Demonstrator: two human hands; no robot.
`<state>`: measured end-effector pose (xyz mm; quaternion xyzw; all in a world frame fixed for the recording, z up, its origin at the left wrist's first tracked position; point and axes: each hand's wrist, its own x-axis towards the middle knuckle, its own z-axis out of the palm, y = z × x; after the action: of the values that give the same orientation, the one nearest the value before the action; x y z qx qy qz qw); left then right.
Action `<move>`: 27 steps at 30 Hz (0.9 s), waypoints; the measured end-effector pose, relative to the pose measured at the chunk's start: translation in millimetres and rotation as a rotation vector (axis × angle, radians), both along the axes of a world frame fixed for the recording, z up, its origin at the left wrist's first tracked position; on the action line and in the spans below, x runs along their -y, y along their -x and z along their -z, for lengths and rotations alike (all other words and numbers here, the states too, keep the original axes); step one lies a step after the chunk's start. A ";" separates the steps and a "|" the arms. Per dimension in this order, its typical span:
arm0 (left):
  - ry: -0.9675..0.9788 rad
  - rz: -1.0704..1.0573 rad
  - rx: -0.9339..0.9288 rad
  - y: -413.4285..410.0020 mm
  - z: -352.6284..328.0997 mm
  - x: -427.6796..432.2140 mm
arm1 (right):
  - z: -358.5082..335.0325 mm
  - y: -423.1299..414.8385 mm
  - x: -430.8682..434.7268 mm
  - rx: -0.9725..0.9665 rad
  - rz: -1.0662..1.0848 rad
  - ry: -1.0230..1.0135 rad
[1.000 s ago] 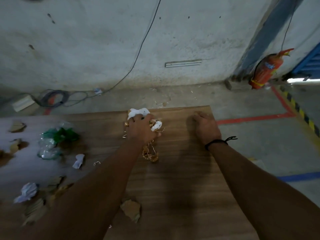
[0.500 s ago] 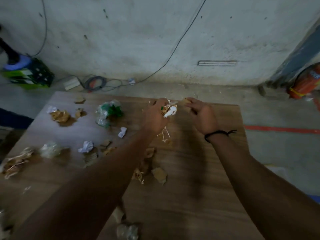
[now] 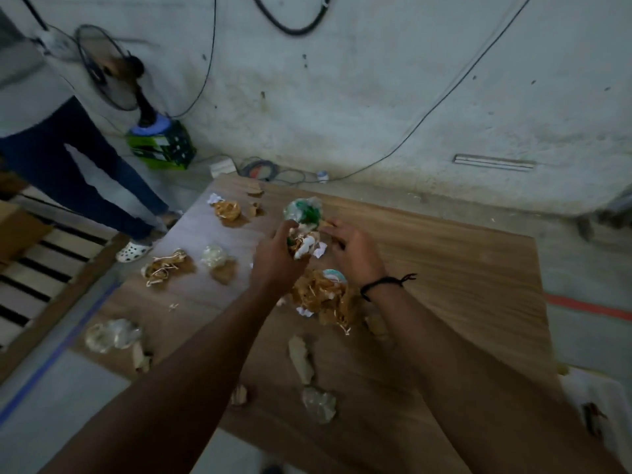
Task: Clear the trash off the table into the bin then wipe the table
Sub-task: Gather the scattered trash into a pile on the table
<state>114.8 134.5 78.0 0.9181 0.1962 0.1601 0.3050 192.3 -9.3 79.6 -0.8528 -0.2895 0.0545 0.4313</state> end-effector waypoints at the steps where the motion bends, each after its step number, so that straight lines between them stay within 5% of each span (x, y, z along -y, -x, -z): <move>1: -0.007 0.002 -0.029 7.5 5.5 -4.9 | 4.6 7.6 -5.3 -0.002 -0.003 0.002; 15: -0.076 0.294 -0.344 45.4 115.2 -14.2 | 109.4 64.6 -3.0 0.086 0.042 0.348; 20: -0.270 0.399 -0.313 53.5 136.5 -14.4 | 117.5 80.5 -9.1 0.061 0.066 0.389; 27: -0.265 0.499 -0.441 44.3 134.1 -28.4 | 115.2 79.2 -16.1 0.022 0.009 0.551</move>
<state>70.4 162.9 -56.1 0.9818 0.0047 -0.0972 0.1632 113.0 6.8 -35.6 -0.9398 -0.2647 0.1199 0.1800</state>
